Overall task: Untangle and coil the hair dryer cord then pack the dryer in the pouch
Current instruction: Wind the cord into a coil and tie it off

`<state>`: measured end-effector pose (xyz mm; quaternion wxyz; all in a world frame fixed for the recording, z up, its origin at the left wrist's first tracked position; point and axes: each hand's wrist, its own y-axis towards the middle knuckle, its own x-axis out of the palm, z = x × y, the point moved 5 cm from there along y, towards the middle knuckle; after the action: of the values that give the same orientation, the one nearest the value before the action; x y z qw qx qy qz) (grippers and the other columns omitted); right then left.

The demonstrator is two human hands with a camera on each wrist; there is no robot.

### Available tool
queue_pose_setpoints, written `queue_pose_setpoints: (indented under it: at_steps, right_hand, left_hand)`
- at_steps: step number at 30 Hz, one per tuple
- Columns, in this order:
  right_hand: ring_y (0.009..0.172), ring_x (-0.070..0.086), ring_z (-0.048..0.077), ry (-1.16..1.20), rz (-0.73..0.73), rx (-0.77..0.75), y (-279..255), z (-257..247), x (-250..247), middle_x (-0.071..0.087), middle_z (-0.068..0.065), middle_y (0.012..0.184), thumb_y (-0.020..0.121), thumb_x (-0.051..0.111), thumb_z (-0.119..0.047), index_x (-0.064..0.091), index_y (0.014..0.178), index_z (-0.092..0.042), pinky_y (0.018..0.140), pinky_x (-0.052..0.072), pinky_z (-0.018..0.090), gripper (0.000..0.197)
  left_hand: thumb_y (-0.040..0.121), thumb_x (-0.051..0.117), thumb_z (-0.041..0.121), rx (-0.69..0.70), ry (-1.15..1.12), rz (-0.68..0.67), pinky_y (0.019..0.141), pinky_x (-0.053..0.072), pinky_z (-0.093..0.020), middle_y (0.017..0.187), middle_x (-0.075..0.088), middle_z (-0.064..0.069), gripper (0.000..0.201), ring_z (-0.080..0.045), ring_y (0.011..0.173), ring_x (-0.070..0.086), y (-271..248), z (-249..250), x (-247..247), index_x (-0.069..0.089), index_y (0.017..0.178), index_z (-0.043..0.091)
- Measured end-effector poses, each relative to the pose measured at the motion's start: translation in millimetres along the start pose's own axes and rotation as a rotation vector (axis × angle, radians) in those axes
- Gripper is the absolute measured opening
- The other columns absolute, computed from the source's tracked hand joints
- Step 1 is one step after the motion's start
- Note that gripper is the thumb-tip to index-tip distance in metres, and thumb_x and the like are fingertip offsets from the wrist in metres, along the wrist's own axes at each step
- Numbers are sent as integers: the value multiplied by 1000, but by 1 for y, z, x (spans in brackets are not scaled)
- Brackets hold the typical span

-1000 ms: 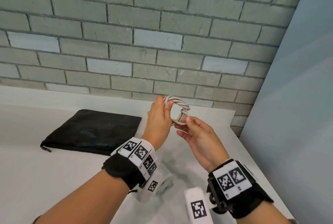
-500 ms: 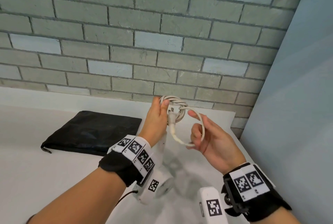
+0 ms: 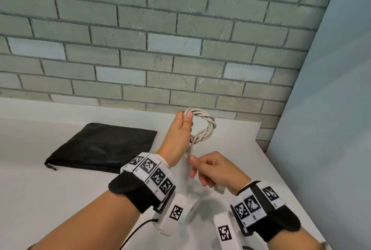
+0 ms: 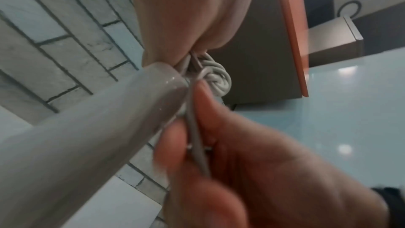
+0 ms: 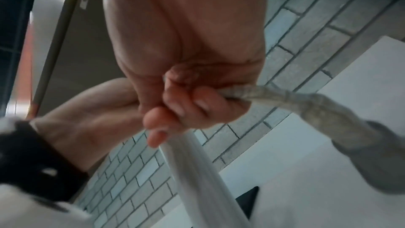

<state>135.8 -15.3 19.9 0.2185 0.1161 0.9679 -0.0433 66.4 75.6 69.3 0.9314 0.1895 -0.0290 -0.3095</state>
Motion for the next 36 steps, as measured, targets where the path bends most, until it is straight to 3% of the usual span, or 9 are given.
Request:
queue_pose_setpoints:
  at_steps: [5,9,12,18,22,25,28,33,36]
  right_hand:
    - [35,33,6,-162,172,59,11,8,-29,40,-8,35,79,63,-43,54,49,-13,44,33,18,44]
    - [58,47,5,-124,230,-42,24,0,-43,64,15,61,77,70,-25,63,68,0,61,38,21,27]
    - [42,38,3,55,221,-87,28,-13,-47,51,1,43,82,62,-6,59,55,-13,47,30,20,28]
    - [51,49,11,403,65,8,34,-25,-52,62,1,58,91,47,-27,69,69,-11,47,37,19,35]
    - [65,56,16,384,-74,-88,33,-31,-52,62,3,68,69,61,-62,68,82,-11,66,42,28,53]
    - [76,64,18,388,-82,-168,26,-37,-51,69,4,76,77,66,-10,66,90,-4,74,50,25,14]
    - [73,67,14,419,21,-183,24,-34,-53,69,6,78,79,56,9,61,99,5,69,54,21,21]
    - [79,49,6,-291,602,-476,14,-45,-68,50,-1,87,68,75,-9,57,91,-16,70,38,11,29]
    - [69,48,17,-810,631,-711,9,-61,-50,51,6,79,75,62,-5,62,85,-11,58,44,26,12]
  left_hand:
    - [94,34,44,-111,-162,-112,70,32,-38,66,41,4,34,-15,62,37,2,-10,-5,43,70,21]
    - [92,37,45,-164,-181,-208,64,31,-31,62,40,5,34,-13,58,36,2,-9,3,42,68,20]
    - [96,33,40,-189,-111,-259,66,33,-27,67,41,4,32,-11,60,38,0,-4,6,47,74,21]
    - [97,31,39,-166,88,-239,80,45,-31,89,57,-1,37,-15,83,54,0,6,3,53,104,10]
    - [96,34,39,-175,85,-219,88,48,-41,102,62,-18,41,-29,90,60,2,2,5,53,109,4]
    - [96,36,36,-165,67,-190,78,50,-44,96,62,-22,42,-34,84,60,4,1,8,53,107,0]
    - [96,37,34,-154,46,-182,57,41,-25,69,50,-4,35,-14,59,47,3,2,9,53,86,5]
    - [96,38,35,-183,-12,-122,51,35,-21,65,43,2,33,-10,55,41,1,0,8,45,70,17]
    - [96,36,35,-132,1,-105,55,34,-22,66,44,3,31,-10,58,42,1,3,10,47,72,20]
